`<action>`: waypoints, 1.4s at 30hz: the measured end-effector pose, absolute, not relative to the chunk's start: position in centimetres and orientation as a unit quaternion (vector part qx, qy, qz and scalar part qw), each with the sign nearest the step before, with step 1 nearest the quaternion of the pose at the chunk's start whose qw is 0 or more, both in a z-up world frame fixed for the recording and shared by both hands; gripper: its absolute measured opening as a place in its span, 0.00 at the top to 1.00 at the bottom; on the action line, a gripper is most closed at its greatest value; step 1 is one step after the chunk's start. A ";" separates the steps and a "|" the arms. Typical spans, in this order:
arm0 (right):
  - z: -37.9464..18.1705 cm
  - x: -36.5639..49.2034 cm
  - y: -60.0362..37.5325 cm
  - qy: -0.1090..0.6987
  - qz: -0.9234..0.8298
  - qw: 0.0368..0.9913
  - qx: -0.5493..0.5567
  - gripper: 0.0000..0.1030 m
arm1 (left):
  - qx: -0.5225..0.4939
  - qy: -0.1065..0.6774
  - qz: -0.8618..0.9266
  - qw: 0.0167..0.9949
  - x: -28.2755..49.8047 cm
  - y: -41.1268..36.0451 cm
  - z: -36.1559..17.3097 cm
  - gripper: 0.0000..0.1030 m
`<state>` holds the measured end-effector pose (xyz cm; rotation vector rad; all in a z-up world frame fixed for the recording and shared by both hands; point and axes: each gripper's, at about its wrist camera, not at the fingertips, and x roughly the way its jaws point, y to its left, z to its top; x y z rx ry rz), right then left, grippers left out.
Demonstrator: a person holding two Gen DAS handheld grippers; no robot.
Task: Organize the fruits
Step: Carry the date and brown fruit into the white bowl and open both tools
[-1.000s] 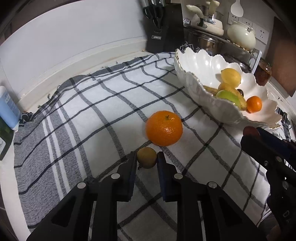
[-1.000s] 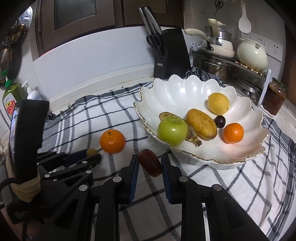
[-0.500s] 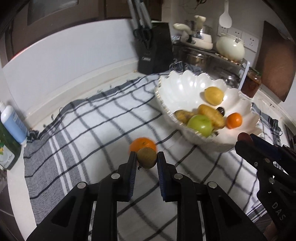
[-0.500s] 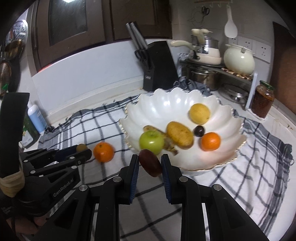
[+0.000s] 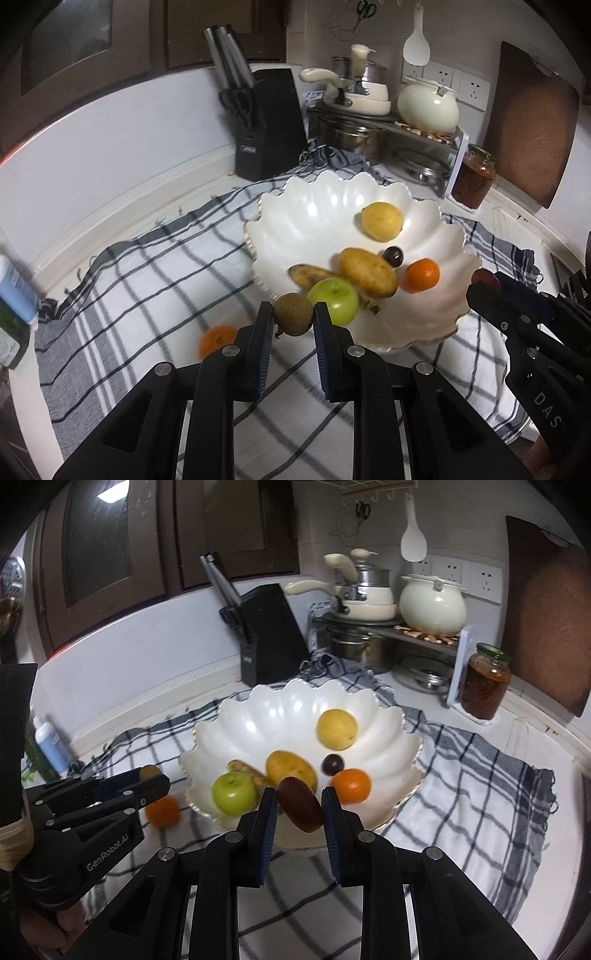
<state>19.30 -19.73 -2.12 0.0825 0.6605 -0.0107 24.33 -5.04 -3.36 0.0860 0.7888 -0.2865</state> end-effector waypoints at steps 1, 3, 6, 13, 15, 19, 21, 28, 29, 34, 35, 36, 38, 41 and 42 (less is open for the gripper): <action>-2.1 19.5 -20.1 0.324 -0.007 0.945 0.041 0.75 | 0.042 0.382 -0.140 0.912 24.5 -5.2 -3.3 0.78; -2.1 19.8 -20.7 0.324 -0.012 0.945 0.043 0.75 | 0.041 0.380 -0.142 0.913 24.9 -5.7 -3.2 0.78; -2.1 20.5 -21.6 0.324 -0.021 0.945 0.045 0.75 | 0.040 0.378 -0.142 0.914 25.7 -6.4 -3.1 0.78; -2.5 22.7 -23.4 0.327 -0.039 0.943 0.050 0.75 | 0.039 0.373 -0.136 0.917 27.9 -7.7 -3.3 0.78; -2.7 23.5 -23.8 0.330 -0.042 0.942 0.051 0.75 | 0.038 0.374 -0.134 0.917 28.6 -7.9 -3.5 0.78; -3.2 24.8 -24.4 0.333 -0.050 0.940 0.052 0.75 | 0.039 0.373 -0.128 0.918 29.8 -8.2 -3.8 0.78; -3.5 25.6 -24.7 0.336 -0.054 0.939 0.051 0.75 | 0.039 0.373 -0.124 0.919 30.5 -8.3 -3.8 0.78; -4.4 27.9 -25.7 0.348 -0.067 0.934 0.050 0.75 | 0.042 0.378 -0.123 0.917 32.8 -9.1 -4.5 0.78; -4.5 28.3 -25.9 0.350 -0.069 0.933 0.048 0.75 | 0.041 0.379 -0.123 0.916 33.2 -9.2 -4.6 0.78; -5.2 30.0 -26.3 0.360 -0.075 0.929 0.043 0.75 | 0.038 0.386 -0.121 0.914 34.7 -9.5 -5.1 0.78; -5.4 30.3 -26.4 0.362 -0.075 0.928 0.043 0.75 | 0.039 0.389 -0.120 0.913 35.0 -9.5 -5.3 0.78; -5.5 30.5 -26.4 0.364 -0.076 0.927 0.043 0.75 | 0.039 0.390 -0.120 0.912 35.2 -9.6 -5.4 0.78; -5.8 30.7 -26.5 0.367 -0.077 0.926 0.045 0.75 | 0.038 0.394 -0.120 0.910 35.4 -9.7 -5.8 0.78; -6.1 30.9 -26.5 0.371 -0.079 0.924 0.046 0.74 | 0.038 0.399 -0.119 0.908 35.5 -9.7 -6.2 0.75; -6.1 30.8 -26.5 0.371 -0.080 0.924 0.046 0.74 | 0.038 0.399 -0.120 0.908 35.4 -9.7 -6.2 0.69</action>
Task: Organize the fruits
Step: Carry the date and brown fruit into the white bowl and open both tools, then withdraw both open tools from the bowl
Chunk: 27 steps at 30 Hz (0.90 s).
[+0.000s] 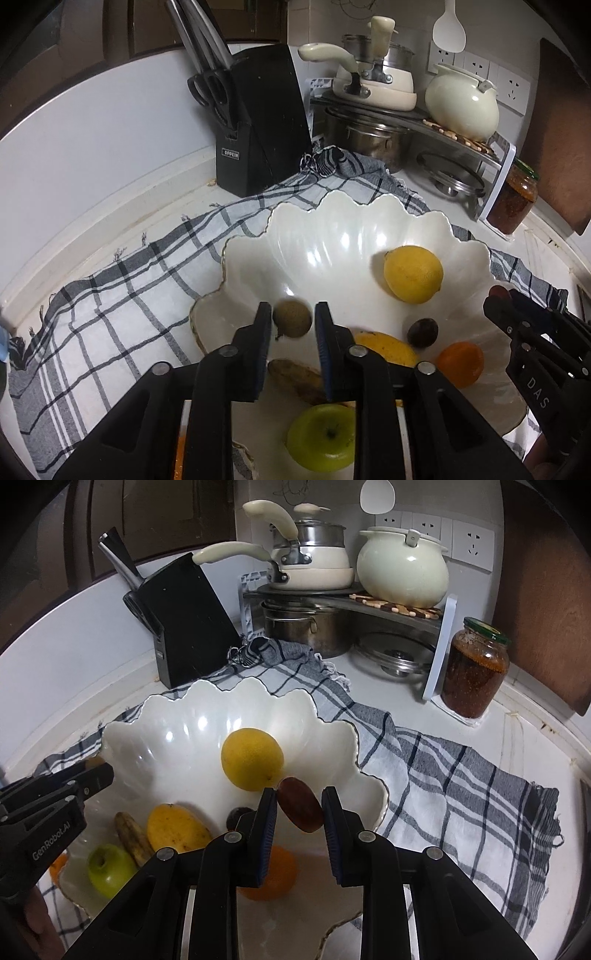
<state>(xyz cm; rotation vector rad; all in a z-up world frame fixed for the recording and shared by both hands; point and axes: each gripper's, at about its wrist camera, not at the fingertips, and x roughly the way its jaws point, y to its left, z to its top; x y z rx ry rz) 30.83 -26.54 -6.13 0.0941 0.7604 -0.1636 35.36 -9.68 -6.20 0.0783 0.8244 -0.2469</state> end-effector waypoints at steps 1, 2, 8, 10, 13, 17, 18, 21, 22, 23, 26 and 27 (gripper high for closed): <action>-6.1 30.7 -26.5 0.371 -0.081 0.924 0.045 0.73 | 0.038 0.397 -0.117 0.910 35.2 -9.6 -6.1 0.66; -6.1 30.7 -26.5 0.372 -0.081 0.924 0.045 0.69 | 0.039 0.394 -0.114 0.911 35.0 -9.6 -6.1 0.57; -4.9 29.4 -26.4 0.347 -0.103 0.931 0.041 0.31 | 0.048 0.382 -0.100 0.917 33.9 -9.0 -5.2 0.42; -4.4 28.9 -26.2 0.339 -0.108 0.934 0.037 0.25 | 0.045 0.378 -0.094 0.920 33.5 -8.6 -4.8 0.36; -3.6 28.2 -25.9 0.330 -0.110 0.937 0.037 0.17 | 0.041 0.374 -0.091 0.922 32.8 -8.0 -4.2 0.28; -2.8 27.2 -25.4 0.322 -0.113 0.939 0.039 0.10 | 0.043 0.363 -0.080 0.927 31.7 -7.1 -3.1 0.19; -2.6 27.0 -25.2 0.321 -0.114 0.939 0.038 0.09 | 0.043 0.361 -0.078 0.928 31.5 -7.0 -2.9 0.18; -2.0 26.3 -24.8 0.320 -0.114 0.940 0.039 0.09 | 0.044 0.353 -0.071 0.932 30.6 -6.3 -2.1 0.16; -1.8 26.1 -24.6 0.319 -0.113 0.940 0.040 0.09 | 0.044 0.351 -0.069 0.933 30.3 -6.0 -1.8 0.16; -1.6 25.8 -24.4 0.317 -0.111 0.941 0.040 0.09 | 0.044 0.348 -0.067 0.934 29.8 -5.6 -1.5 0.16; -1.0 25.0 -23.5 0.311 -0.107 0.944 0.039 0.09 | 0.043 0.346 -0.060 0.935 28.8 -4.6 -1.0 0.15; -0.9 24.7 -23.3 0.310 -0.105 0.944 0.039 0.09 | 0.043 0.345 -0.058 0.936 28.5 -4.4 -0.9 0.15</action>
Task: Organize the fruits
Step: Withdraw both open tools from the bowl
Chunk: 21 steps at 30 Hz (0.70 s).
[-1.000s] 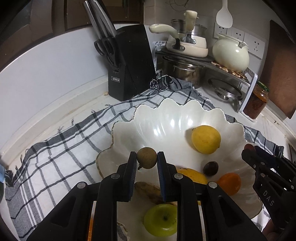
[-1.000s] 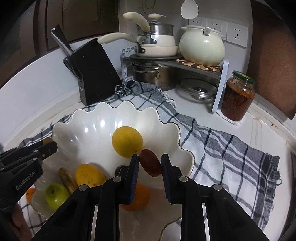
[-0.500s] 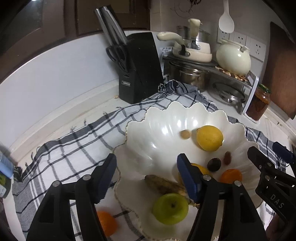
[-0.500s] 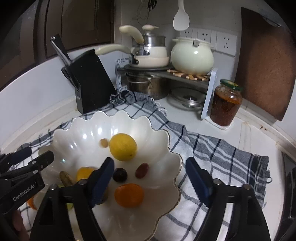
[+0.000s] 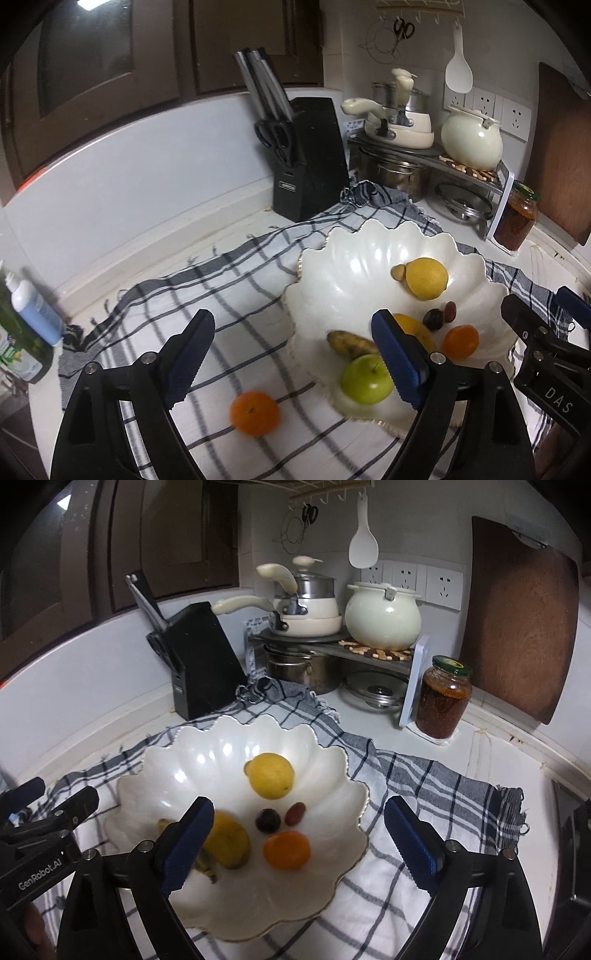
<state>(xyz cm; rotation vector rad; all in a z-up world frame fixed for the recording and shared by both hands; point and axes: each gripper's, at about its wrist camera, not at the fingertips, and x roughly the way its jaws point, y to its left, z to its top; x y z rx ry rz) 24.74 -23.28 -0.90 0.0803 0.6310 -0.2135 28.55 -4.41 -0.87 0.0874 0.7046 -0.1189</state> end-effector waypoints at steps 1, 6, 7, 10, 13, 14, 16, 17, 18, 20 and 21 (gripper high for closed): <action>-0.7 24.5 -23.0 0.308 -0.103 0.945 0.040 0.09 | 0.042 0.342 -0.053 0.937 28.1 -3.9 -0.6 0.15; -0.2 23.4 -21.1 0.304 -0.087 0.948 0.044 0.09 | 0.038 0.336 -0.036 0.941 26.6 -1.9 0.1 0.12; -0.1 23.1 -20.7 0.303 -0.084 0.948 0.044 0.09 | 0.038 0.335 -0.033 0.941 26.3 -1.5 0.2 0.12; 0.2 22.5 -19.5 0.299 -0.072 0.951 0.043 0.09 | 0.034 0.332 -0.024 0.943 25.4 -0.1 0.5 0.12; 0.3 22.0 -18.3 0.296 -0.060 0.952 0.040 0.09 | 0.031 0.331 -0.013 0.943 24.5 1.2 0.7 0.12; 0.4 21.9 -17.8 0.295 -0.056 0.953 0.038 0.09 | 0.029 0.331 -0.009 0.943 24.2 1.7 0.7 0.12; 0.4 21.5 -17.0 0.294 -0.050 0.954 0.036 0.09 | 0.026 0.330 -0.003 0.943 23.6 2.4 0.6 0.12; 0.3 21.3 -16.6 0.293 -0.045 0.954 0.035 0.09 | 0.024 0.331 0.001 0.943 23.2 2.9 0.5 0.12; 0.3 21.1 -16.2 0.293 -0.041 0.955 0.033 0.09 | 0.023 0.331 0.003 0.943 23.1 3.2 0.5 0.12; 0.1 20.8 -15.4 0.293 -0.033 0.955 0.028 0.09 | 0.021 0.331 0.010 0.943 22.4 3.9 0.3 0.12; 0.0 20.7 -15.1 0.293 -0.030 0.955 0.025 0.09 | 0.020 0.331 0.014 0.943 22.0 4.4 0.2 0.12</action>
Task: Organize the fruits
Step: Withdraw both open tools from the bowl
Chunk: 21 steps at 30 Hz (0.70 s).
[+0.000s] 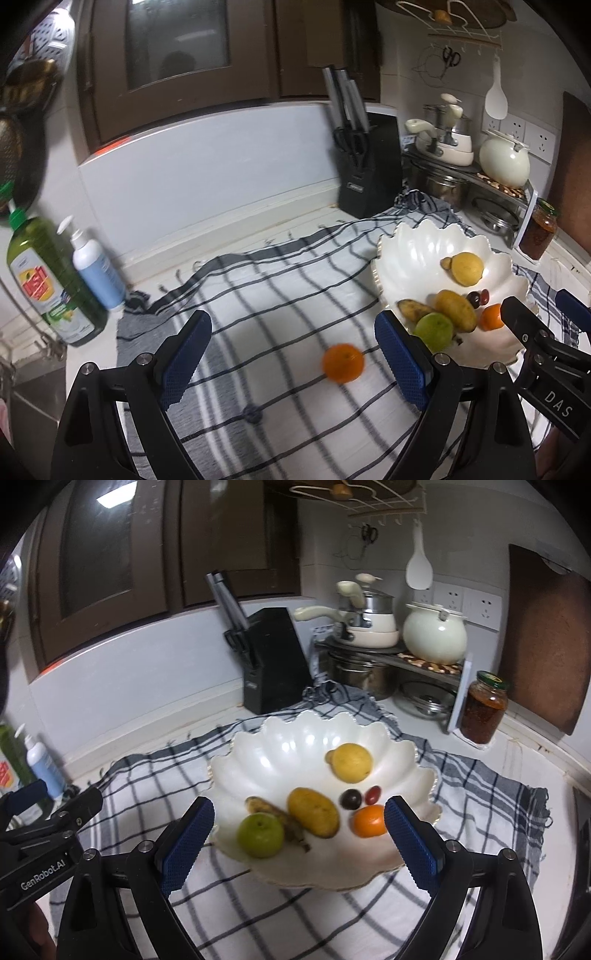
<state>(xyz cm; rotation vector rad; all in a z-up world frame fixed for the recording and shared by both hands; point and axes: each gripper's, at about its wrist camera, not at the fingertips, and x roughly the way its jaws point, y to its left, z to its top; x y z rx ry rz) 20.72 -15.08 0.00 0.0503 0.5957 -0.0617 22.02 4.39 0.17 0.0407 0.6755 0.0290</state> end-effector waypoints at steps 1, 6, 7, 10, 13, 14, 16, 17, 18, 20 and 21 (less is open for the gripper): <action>-0.1 20.6 -14.6 0.294 -0.027 0.955 0.020 0.09 | 0.019 0.332 0.018 0.943 21.7 4.8 0.0 0.12; -0.6 20.2 -13.3 0.296 -0.018 0.955 0.012 0.09 | 0.011 0.339 0.027 0.940 20.6 6.4 -1.0 0.12; -0.7 20.1 -13.1 0.296 -0.015 0.955 0.013 0.09 | 0.010 0.340 0.030 0.940 20.4 6.6 -1.2 0.12; -1.2 19.6 -12.0 0.294 -0.005 0.956 0.012 0.09 | 0.004 0.336 0.040 0.941 19.9 7.6 -1.8 0.12; -1.8 19.2 -10.8 0.293 0.002 0.956 0.000 0.09 | 0.005 0.339 0.054 0.939 19.6 8.5 -2.6 0.13; -2.0 19.1 -10.3 0.294 0.004 0.956 -0.003 0.09 | 0.004 0.340 0.058 0.939 19.5 8.9 -3.0 0.13; -2.5 19.0 -9.8 0.298 0.009 0.955 -0.006 0.09 | 0.003 0.343 0.061 0.937 19.4 9.5 -3.7 0.15; -2.8 19.0 -9.4 0.300 0.011 0.954 -0.008 0.09 | 0.004 0.346 0.062 0.936 19.3 9.7 -4.0 0.17; -3.1 19.0 -9.2 0.302 0.013 0.953 -0.011 0.09 | 0.005 0.349 0.063 0.935 19.4 9.8 -4.3 0.19; -3.7 18.9 -8.7 0.306 0.016 0.952 -0.014 0.09 | 0.003 0.357 0.058 0.932 19.3 10.2 -5.3 0.22; -3.9 18.9 -8.5 0.308 0.017 0.951 -0.015 0.09 | 0.003 0.359 0.056 0.932 19.3 10.3 -5.6 0.24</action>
